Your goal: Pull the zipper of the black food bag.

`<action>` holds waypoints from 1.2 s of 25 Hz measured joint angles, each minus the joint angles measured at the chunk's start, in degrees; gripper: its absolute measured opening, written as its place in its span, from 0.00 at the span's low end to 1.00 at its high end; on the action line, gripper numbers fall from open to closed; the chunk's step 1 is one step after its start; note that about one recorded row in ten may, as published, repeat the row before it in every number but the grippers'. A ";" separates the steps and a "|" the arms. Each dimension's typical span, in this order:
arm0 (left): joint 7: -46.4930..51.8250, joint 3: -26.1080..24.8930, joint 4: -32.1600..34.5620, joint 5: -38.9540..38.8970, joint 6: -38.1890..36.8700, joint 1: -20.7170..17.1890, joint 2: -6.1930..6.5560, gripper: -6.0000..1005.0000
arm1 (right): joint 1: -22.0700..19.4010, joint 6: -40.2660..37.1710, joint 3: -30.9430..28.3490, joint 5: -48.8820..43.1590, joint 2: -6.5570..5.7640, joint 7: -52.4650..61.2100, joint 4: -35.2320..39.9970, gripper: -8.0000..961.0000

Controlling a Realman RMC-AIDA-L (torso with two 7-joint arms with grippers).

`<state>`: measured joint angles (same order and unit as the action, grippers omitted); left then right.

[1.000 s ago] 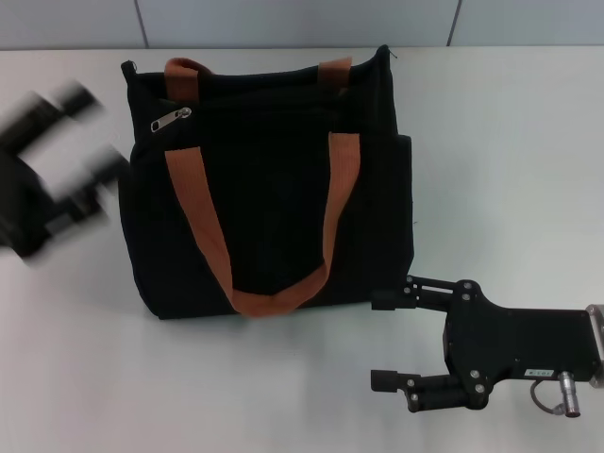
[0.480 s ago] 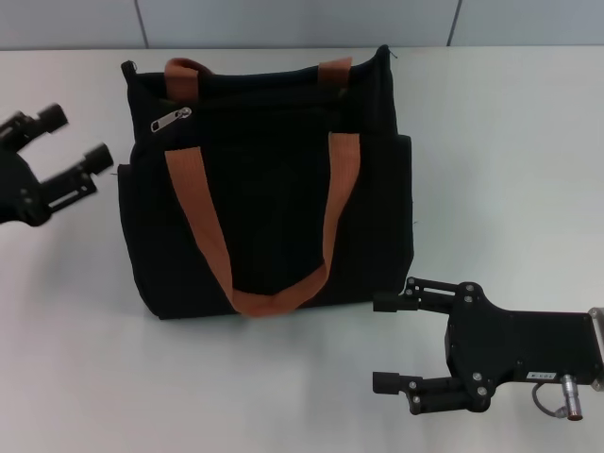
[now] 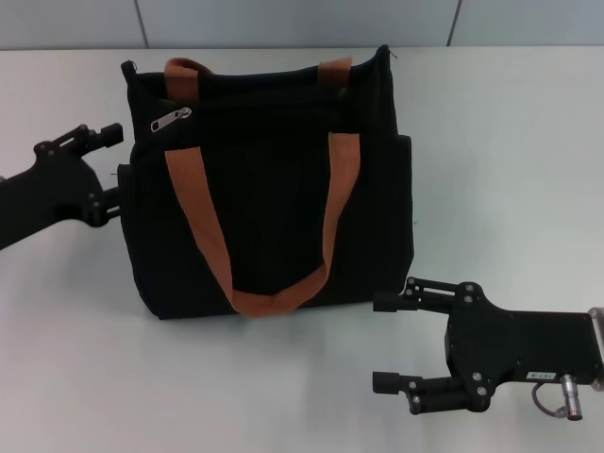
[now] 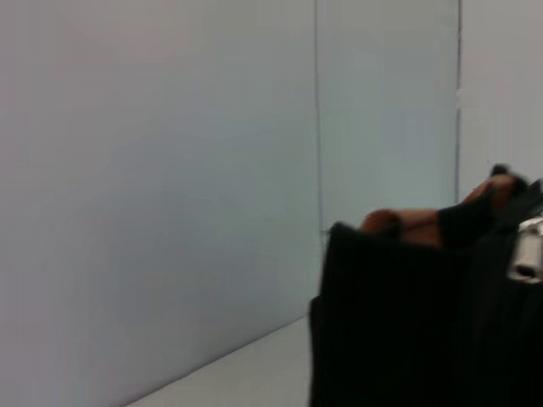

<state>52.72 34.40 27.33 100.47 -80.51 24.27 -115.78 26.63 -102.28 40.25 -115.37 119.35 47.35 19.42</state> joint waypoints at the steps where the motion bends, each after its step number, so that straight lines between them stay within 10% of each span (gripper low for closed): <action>1: -0.01 -0.12 0.00 -0.06 0.70 0.40 -0.15 0.77 | 0.00 -0.02 0.00 0.00 0.00 0.00 0.00 0.84; 12: -0.16 -2.63 1.52 -4.72 -6.92 -0.58 -1.66 0.76 | -0.09 -0.14 0.00 0.66 0.00 0.14 -0.18 0.84; 21: -0.18 -2.85 1.09 -8.68 -13.32 -2.60 -1.76 0.28 | 0.15 -6.68 0.00 8.55 -0.14 5.73 -0.44 0.84; 30: -0.17 -2.85 0.85 -9.06 -16.21 -2.88 -2.65 0.06 | 7.04 -8.30 -0.03 20.20 -0.74 43.86 3.98 0.84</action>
<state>52.55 31.55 28.18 91.41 -96.72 21.40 -118.44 33.67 -110.58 40.22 -95.17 118.61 91.20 23.40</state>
